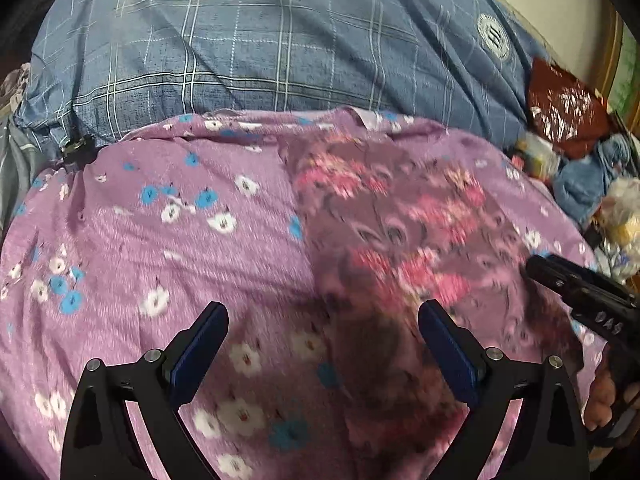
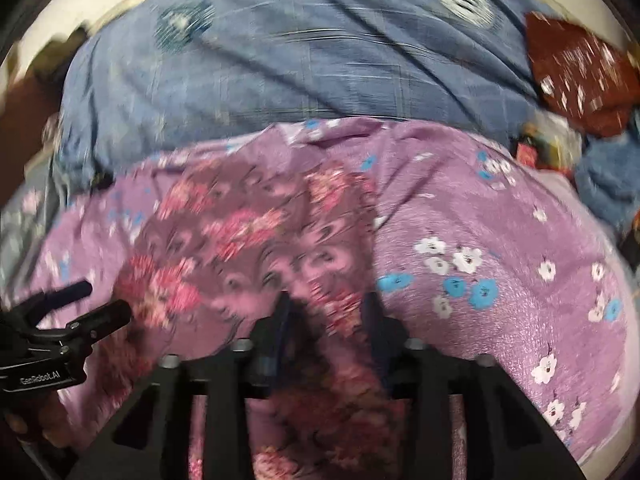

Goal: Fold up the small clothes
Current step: 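Grasp the shirt strip's end with both grippers and lift it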

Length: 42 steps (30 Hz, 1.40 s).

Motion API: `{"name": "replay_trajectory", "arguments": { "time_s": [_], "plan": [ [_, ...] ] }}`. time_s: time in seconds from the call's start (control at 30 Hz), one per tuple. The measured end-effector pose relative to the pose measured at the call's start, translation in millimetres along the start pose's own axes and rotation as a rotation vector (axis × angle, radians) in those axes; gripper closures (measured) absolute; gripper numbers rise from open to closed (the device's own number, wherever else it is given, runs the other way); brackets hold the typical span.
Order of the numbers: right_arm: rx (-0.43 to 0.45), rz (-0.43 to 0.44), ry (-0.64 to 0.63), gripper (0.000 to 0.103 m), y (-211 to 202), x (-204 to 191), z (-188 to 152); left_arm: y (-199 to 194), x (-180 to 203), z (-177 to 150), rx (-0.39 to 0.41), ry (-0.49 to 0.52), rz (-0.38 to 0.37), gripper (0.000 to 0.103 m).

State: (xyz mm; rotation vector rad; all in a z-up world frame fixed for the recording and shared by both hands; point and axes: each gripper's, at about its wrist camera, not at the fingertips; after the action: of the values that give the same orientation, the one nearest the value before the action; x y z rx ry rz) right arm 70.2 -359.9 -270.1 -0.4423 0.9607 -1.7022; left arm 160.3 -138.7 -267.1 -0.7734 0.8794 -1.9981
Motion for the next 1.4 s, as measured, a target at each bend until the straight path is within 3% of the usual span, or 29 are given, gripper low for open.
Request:
{"name": "replay_trajectory", "arguments": {
  "time_s": [0.2, 0.4, 0.47, 0.67, 0.77, 0.93, 1.1, 1.23, 1.4],
  "plan": [
    [-0.089, 0.25, 0.253, 0.048, 15, 54, 9, 38, -27, 6, -0.08, -0.074, -0.157, 0.007],
    [-0.121, 0.369, 0.296, 0.048, 31, 63, 17, 46, -27, 15, -0.099, -0.021, -0.289, 0.007],
    [-0.142, 0.376, 0.299, 0.048, 38, 63, 21, 50, -27, 17, -0.11, -0.016, -0.311, 0.009],
    [-0.224, 0.406, 0.299, 0.049, 67, 58, 27, 65, -34, 25, -0.14, -0.038, -0.392, 0.029],
    [-0.243, 0.451, 0.304, 0.05, 68, 56, 26, 71, -35, 28, -0.137, -0.042, -0.401, 0.031],
    [-0.216, 0.453, 0.229, 0.065, 59, 46, 25, 78, -39, 32, -0.126, -0.092, -0.436, 0.036],
    [-0.168, 0.378, 0.162, 0.076, 50, 33, 25, 80, -41, 31, -0.113, -0.092, -0.405, 0.056],
    [-0.138, 0.342, 0.128, 0.077, 41, 24, 24, 77, -48, 28, -0.162, -0.136, -0.416, 0.057],
    [-0.172, 0.348, 0.166, 0.074, 47, 30, 25, 75, -54, 23, -0.221, -0.174, -0.472, 0.052]
  ]
}}
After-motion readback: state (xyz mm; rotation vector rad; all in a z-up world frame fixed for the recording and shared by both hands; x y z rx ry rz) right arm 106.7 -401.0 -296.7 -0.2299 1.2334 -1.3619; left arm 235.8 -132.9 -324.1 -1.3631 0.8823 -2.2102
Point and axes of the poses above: each gripper's, at about its wrist camera, not at the fingertips, and y roughly the way its jaws point, x to its right, z to its top, and after that the axes turned 5 degrees about -x, right-handed
